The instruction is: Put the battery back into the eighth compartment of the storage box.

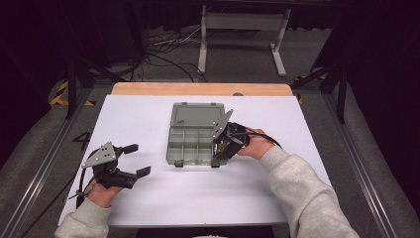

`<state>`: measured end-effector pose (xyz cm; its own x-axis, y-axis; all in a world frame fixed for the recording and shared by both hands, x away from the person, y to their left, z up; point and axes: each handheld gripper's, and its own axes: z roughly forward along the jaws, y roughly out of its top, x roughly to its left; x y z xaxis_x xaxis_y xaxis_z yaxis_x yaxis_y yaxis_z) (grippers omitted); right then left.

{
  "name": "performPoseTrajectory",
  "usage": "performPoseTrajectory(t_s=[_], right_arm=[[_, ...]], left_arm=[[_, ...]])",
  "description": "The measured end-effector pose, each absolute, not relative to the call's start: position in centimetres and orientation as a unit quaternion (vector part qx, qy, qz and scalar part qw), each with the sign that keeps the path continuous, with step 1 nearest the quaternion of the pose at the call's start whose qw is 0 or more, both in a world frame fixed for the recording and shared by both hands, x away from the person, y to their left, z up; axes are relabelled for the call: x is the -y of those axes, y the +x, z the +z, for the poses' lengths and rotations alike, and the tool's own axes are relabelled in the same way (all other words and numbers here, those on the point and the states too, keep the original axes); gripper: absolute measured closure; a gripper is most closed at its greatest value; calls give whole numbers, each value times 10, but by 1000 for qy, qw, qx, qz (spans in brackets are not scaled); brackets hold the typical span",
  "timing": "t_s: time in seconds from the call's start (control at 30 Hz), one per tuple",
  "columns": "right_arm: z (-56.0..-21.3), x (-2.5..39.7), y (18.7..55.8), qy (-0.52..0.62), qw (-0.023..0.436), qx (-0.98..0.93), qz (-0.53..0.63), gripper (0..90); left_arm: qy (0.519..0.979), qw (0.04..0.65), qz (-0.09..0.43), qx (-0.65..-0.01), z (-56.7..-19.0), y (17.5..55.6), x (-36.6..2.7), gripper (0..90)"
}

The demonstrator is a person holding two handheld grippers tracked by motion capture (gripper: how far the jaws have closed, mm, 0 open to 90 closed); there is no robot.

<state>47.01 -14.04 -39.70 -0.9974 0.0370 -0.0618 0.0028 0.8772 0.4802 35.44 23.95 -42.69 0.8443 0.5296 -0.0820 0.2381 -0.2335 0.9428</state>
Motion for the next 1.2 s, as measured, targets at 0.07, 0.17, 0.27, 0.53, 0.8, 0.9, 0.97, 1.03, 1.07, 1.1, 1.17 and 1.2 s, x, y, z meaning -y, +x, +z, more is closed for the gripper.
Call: performPoseTrajectory(t_s=[0.07,0.17,0.27,0.53,0.8,0.9,0.97,1.03,1.07,1.1,1.17,1.2], right_arm=[[-397,140,470,11,34,-968,248,415],[-398,140,471,12,33,-968,247,415],[-399,140,471,11,34,-969,246,414],[-400,140,472,6,32,-967,251,413],[-399,141,472,8,36,-967,251,398],[-398,142,472,10,37,-967,252,407],[-396,143,471,16,35,-966,254,464],[-393,144,471,25,32,-966,255,567],[-390,146,470,32,36,-965,257,639],[-388,148,469,42,37,-964,259,689],[-383,153,468,62,46,-963,259,792],[-381,155,467,73,54,-960,263,831]], left_arm=[[775,567,128,-248,-427,354,-240,66],[773,569,129,-248,-427,354,-239,66],[775,568,128,-247,-427,354,-240,66],[774,571,125,-244,-428,355,-239,69],[761,583,143,-244,-426,355,-241,57],[759,584,139,-252,-426,356,-241,56],[761,579,144,-256,-426,358,-241,56],[760,579,141,-261,-426,360,-241,62],[758,577,142,-268,-425,362,-241,74],[758,573,143,-276,-424,364,-240,83],[760,567,145,-282,-421,368,-241,124],[759,567,147,-285,-420,370,-241,150]])
